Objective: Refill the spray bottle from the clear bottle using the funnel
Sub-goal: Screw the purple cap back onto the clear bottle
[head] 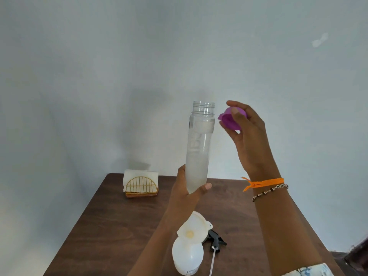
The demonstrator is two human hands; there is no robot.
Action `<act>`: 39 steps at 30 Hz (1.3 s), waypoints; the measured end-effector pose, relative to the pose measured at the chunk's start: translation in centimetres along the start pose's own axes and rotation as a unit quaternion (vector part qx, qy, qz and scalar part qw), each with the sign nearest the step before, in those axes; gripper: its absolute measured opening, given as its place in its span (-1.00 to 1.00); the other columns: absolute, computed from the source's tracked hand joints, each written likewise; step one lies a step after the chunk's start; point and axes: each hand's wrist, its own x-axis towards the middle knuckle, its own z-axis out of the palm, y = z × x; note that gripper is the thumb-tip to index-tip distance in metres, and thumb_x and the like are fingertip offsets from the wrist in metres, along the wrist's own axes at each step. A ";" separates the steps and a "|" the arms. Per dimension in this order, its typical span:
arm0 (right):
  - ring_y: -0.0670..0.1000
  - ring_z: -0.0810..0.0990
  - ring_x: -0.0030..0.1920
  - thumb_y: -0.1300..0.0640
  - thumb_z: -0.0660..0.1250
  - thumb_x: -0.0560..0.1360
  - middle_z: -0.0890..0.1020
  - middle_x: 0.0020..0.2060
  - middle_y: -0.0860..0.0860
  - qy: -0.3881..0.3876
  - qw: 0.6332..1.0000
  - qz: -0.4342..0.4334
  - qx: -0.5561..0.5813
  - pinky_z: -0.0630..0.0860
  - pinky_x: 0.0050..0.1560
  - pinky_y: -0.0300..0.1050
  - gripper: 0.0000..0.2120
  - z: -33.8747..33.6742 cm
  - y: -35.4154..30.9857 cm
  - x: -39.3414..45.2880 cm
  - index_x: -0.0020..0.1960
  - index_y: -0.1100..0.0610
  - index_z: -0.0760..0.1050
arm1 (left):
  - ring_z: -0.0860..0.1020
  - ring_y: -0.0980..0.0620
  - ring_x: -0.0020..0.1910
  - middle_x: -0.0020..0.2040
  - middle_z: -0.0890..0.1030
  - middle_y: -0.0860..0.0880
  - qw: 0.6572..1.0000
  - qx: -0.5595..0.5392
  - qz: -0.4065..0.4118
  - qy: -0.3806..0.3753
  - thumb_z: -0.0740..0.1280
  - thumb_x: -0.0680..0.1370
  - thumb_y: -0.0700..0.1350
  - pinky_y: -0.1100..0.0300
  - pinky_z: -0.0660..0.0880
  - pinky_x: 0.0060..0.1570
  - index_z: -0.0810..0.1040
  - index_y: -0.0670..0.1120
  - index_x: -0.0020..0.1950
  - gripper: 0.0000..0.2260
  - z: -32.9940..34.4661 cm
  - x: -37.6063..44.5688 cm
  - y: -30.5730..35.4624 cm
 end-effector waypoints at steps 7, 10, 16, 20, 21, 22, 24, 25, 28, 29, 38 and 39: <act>0.04 0.52 0.13 0.14 0.32 0.43 0.59 0.04 -0.01 -0.027 0.996 -0.083 -0.026 0.44 0.27 0.04 -0.79 2.7 -0.4 2.3 0.06 0.05 0.57 | 0.44 0.33 0.07 0.07 0.41 0.28 1.000 0.007 0.006 -0.010 0.42 0.43 0.03 0.43 0.49 -0.13 0.24 0.29 0.15 -0.55 -0.7 0.7 0.4; 0.03 0.53 0.11 0.14 0.33 0.45 0.60 0.06 -0.03 -0.031 0.993 -0.109 -0.037 0.46 0.24 0.05 -0.80 3.3 -0.5 2.5 0.06 0.04 0.57 | 0.44 0.30 0.11 0.09 0.41 0.32 0.999 0.015 0.012 -0.027 0.43 0.38 0.14 0.30 0.55 -0.03 0.24 0.35 0.14 -0.54 -1.3 1.0 0.5; 0.00 0.53 0.14 0.12 0.30 0.46 0.58 0.13 0.00 -0.106 0.982 -0.115 -0.109 0.47 0.14 -0.09 -0.78 3.4 -0.6 2.9 0.10 0.05 0.55 | 0.45 0.10 0.14 0.14 0.41 0.20 0.998 0.019 0.025 -0.056 0.39 0.33 0.16 0.26 0.57 -0.02 0.26 0.28 0.18 -0.51 -1.7 1.0 0.8; -0.02 0.50 0.19 0.20 0.13 0.54 0.57 0.16 0.02 -0.192 0.965 -0.104 -0.147 0.41 0.19 -0.10 -0.72 2.7 -0.8 3.2 0.13 0.07 0.55 | 0.48 0.21 0.07 0.13 0.45 0.13 0.996 -0.020 0.027 -0.084 0.36 0.39 0.07 0.41 0.50 -0.14 0.30 0.21 0.20 -0.57 -2.4 0.9 1.3; -0.01 0.49 0.22 0.20 0.09 0.54 0.57 0.18 0.03 -0.213 0.962 -0.100 -0.137 0.40 0.23 -0.08 -0.69 2.6 -1.0 3.3 0.15 0.09 0.54 | 0.48 0.27 0.05 0.14 0.45 0.12 0.995 -0.031 0.027 -0.090 0.36 0.41 0.04 0.42 0.49 -0.12 0.29 0.20 0.22 -0.57 -2.7 1.0 1.3; 0.00 0.47 0.25 0.20 0.06 0.54 0.56 0.19 0.04 -0.231 0.961 -0.096 -0.122 0.39 0.27 -0.07 -0.67 2.4 -1.1 3.3 0.17 0.11 0.53 | 0.48 0.31 0.04 0.16 0.44 0.13 0.995 -0.043 0.025 -0.091 0.37 0.43 0.01 0.41 0.48 -0.11 0.27 0.19 0.25 -0.55 -3.0 1.0 1.2; 0.01 0.46 0.28 0.20 0.04 0.53 0.54 0.22 0.06 -0.255 0.957 -0.087 -0.107 0.38 0.30 -0.06 -0.65 2.2 -1.4 3.5 0.21 0.14 0.49 | 0.48 0.26 0.08 0.18 0.41 0.16 0.994 -0.066 0.012 -0.085 0.38 0.48 -0.06 0.38 0.49 -0.09 0.20 0.18 0.27 -0.52 -3.5 1.0 1.1; 0.01 0.46 0.28 0.20 0.04 0.53 0.54 0.22 0.06 -0.258 0.956 -0.082 -0.113 0.39 0.30 -0.06 -0.65 2.2 -1.5 3.6 0.22 0.15 0.48 | 0.48 0.21 0.11 0.18 0.40 0.15 0.994 -0.076 0.008 -0.081 0.39 0.47 -0.06 0.37 0.50 -0.09 0.18 0.18 0.26 -0.51 -3.6 1.0 1.1; -0.01 0.50 0.23 0.19 0.11 0.54 0.57 0.18 0.04 -0.243 0.959 -0.063 -0.131 0.41 0.29 -0.06 -0.70 2.4 -1.4 3.7 0.19 0.12 0.51 | 0.46 0.08 0.17 0.20 0.37 0.13 0.994 -0.075 0.007 -0.075 0.38 0.40 0.04 0.35 0.52 -0.08 0.17 0.19 0.23 -0.48 -3.5 1.0 1.2; -0.01 0.51 0.22 0.19 0.14 0.56 0.58 0.17 0.04 -0.233 0.961 -0.056 -0.138 0.41 0.28 -0.07 -0.74 2.5 -1.4 3.7 0.18 0.10 0.52 | 0.45 0.06 0.18 0.21 0.37 0.13 0.995 -0.069 0.008 -0.071 0.38 0.40 0.07 0.34 0.52 -0.08 0.17 0.19 0.24 -0.48 -3.4 1.0 1.1; -0.08 0.53 -0.04 -0.03 0.49 0.31 0.55 0.02 -0.04 -0.049 0.966 -0.051 -0.250 0.47 -0.12 -0.32 -0.73 4.0 -0.9 3.1 -0.03 0.01 0.56 | 0.44 0.08 0.12 0.18 0.32 0.14 0.997 -0.052 0.020 -0.050 0.36 0.49 -0.10 0.41 0.50 -0.18 0.15 0.21 0.20 -0.54 -2.4 0.9 1.1; -0.09 0.54 0.00 -0.04 0.45 0.36 0.56 0.04 -0.05 -0.058 0.967 -0.049 -0.243 0.48 -0.05 -0.27 -0.76 3.9 -0.8 3.1 -0.02 0.01 0.55 | 0.44 0.10 0.11 0.17 0.32 0.15 0.997 -0.052 0.021 -0.051 0.36 0.49 -0.09 0.41 0.50 -0.18 0.15 0.21 0.19 -0.54 -2.4 0.9 1.1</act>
